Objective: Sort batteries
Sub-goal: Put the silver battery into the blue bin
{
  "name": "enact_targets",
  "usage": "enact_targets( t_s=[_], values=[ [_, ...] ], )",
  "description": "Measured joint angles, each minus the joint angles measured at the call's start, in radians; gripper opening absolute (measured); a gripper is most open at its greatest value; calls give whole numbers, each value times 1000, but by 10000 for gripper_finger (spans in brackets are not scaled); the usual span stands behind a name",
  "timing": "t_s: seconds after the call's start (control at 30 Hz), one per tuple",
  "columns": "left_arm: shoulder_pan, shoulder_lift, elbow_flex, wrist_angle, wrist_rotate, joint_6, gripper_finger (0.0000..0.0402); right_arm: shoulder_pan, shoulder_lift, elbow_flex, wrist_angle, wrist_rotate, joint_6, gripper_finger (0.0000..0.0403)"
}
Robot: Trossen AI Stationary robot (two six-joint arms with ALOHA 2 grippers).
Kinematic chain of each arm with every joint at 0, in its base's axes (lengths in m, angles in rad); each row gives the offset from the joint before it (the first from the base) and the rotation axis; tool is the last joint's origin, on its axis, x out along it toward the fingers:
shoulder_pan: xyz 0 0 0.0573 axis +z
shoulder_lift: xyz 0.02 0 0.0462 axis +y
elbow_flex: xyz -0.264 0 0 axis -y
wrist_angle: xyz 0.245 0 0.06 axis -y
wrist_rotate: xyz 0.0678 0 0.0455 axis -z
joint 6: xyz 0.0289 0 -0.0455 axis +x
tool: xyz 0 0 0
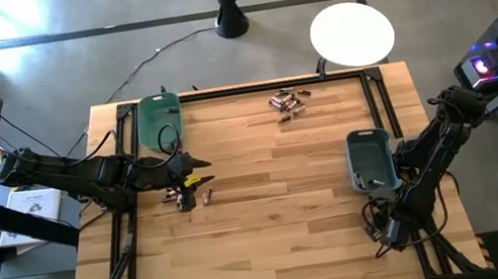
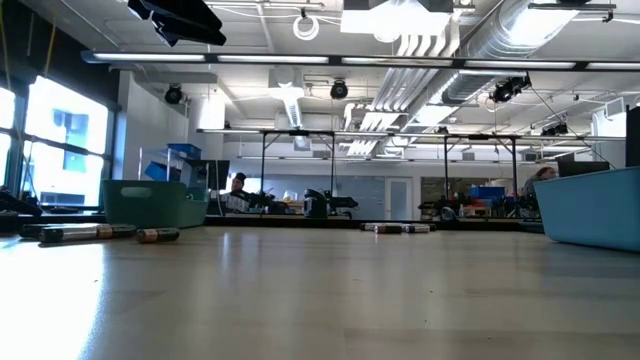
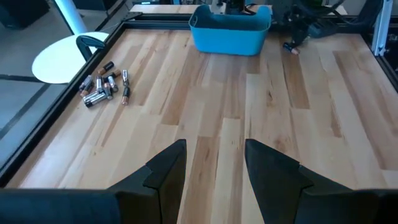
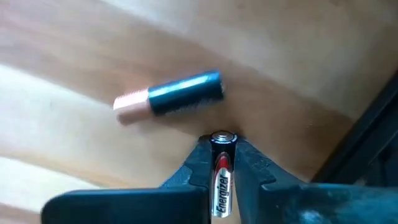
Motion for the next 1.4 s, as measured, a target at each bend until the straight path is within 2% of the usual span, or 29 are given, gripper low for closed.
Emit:
enact_targets(
  t_s=[0.17, 0.3, 0.37, 0.5, 0.63, 0.7, 0.77, 0.87, 0.93, 1.07, 1.2, 1.3, 1.4],
  values=[
    [0, 0, 0, 0, 5, -34, 158, -1, 0, 90, -30, 6, -30, 29],
    [0, 0, 0, -1, 20, -49, 158, -1, 0, 184, -30, 166, -149, 23],
    [0, 0, 0, 0, 30, -46, 158, -1, 1, 229, -34, 319, -263, 22],
    [0, 25, 1, 46, 30, -35, 158, -2, 1, 279, -17, 750, -518, 22],
    [-3, 105, 1, 216, 26, 13, 158, -9, 1, 277, 97, 1179, -808, 22],
    [-4, 167, 2, 330, 47, 59, 158, -26, 1, 260, 197, 1308, -953, 22],
    [-4, 237, 2, 447, 100, 99, 158, -53, 1, 243, 311, 1372, -1102, 22],
    [-4, 354, 2, 649, 197, 141, 158, -107, 2, 223, 477, 1379, -1309, 22],
    [-4, 430, 2, 787, 247, 165, 158, -150, 2, 217, 604, 1334, -1455, 22],
    [-3, 556, 2, 1002, 307, 212, 158, -232, 2, 217, 895, 1127, -1796, 21],
    [-2, 629, 1, 1155, 341, 223, 158, -299, 2, 217, 1179, 900, -2132, 21],
    [-2, 655, 1, 1224, 342, 222, 158, -339, 2, 217, 1328, 808, -2299, 21],
    [-2, 659, 1, 1265, 343, 182, 158, -373, 2, 217, 1402, 752, -2394, 21]
  ],
)
